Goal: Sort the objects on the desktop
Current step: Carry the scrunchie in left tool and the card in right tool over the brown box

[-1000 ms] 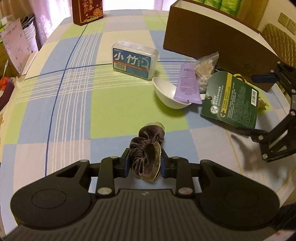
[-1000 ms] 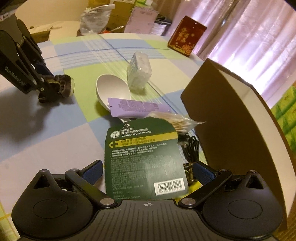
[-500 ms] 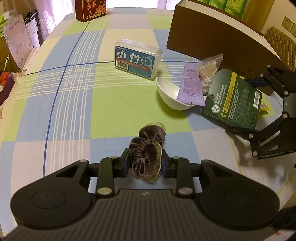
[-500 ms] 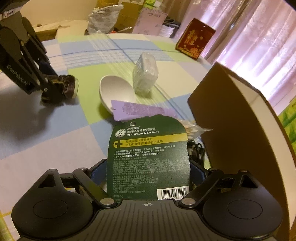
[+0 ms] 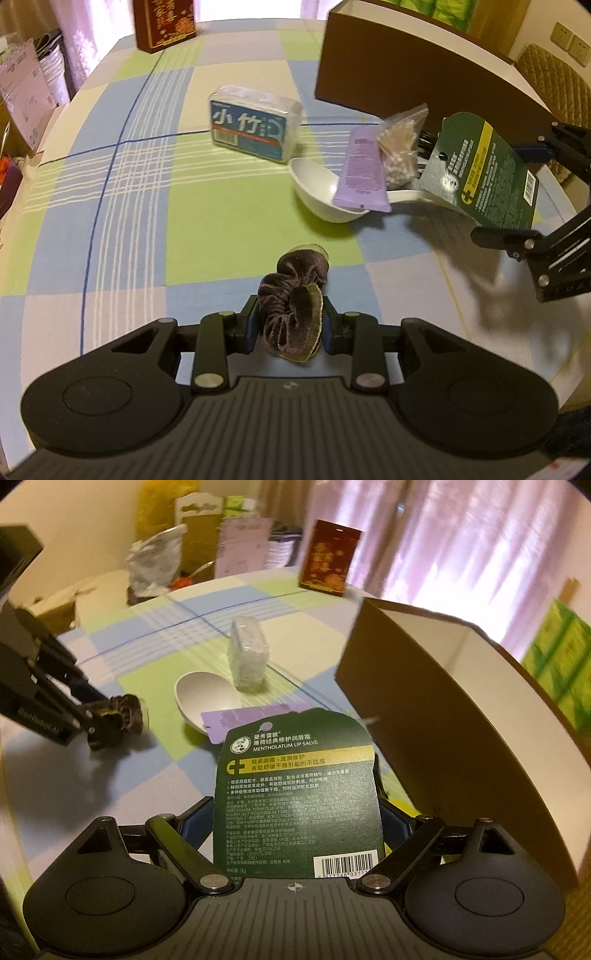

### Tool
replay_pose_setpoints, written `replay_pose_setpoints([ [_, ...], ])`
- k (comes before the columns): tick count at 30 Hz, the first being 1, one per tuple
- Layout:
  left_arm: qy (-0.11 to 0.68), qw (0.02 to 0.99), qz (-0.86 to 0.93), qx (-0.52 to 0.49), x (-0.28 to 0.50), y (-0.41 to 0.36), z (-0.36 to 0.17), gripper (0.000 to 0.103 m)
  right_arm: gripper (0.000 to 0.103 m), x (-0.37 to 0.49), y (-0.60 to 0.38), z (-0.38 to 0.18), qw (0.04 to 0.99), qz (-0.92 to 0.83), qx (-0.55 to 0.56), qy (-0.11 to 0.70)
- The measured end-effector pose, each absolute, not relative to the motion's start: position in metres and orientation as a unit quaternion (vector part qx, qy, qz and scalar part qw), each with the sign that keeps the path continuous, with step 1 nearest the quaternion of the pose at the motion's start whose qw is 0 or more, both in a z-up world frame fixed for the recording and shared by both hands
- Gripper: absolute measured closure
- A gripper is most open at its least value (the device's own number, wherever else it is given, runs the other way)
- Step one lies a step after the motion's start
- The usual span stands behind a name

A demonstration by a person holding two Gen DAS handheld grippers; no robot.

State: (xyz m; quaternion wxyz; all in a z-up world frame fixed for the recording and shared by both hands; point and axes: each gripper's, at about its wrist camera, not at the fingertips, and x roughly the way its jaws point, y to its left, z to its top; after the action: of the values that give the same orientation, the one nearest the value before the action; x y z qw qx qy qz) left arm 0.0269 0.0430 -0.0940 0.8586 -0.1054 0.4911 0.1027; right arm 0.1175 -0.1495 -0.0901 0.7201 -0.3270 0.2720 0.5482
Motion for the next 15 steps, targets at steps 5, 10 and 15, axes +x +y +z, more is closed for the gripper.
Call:
replay_pose_setpoints([
  [5, 0.488, 0.863, 0.086, -0.098, 0.028, 0.032, -0.089, 0.076, 0.016, 0.125, -0.172, -0.084, 0.736, 0.525, -0.294, 0.308],
  [10, 0.477, 0.871, 0.067, -0.091, 0.032, 0.02, -0.077, 0.076, 0.016, 0.133, -0.193, -0.076, 0.75, 0.508, -0.251, 0.342],
  [15, 0.462, 0.882, 0.051, -0.081, 0.041, 0.007, -0.062, 0.076, 0.016, 0.142, -0.209, -0.062, 0.76, 0.498, -0.209, 0.361],
])
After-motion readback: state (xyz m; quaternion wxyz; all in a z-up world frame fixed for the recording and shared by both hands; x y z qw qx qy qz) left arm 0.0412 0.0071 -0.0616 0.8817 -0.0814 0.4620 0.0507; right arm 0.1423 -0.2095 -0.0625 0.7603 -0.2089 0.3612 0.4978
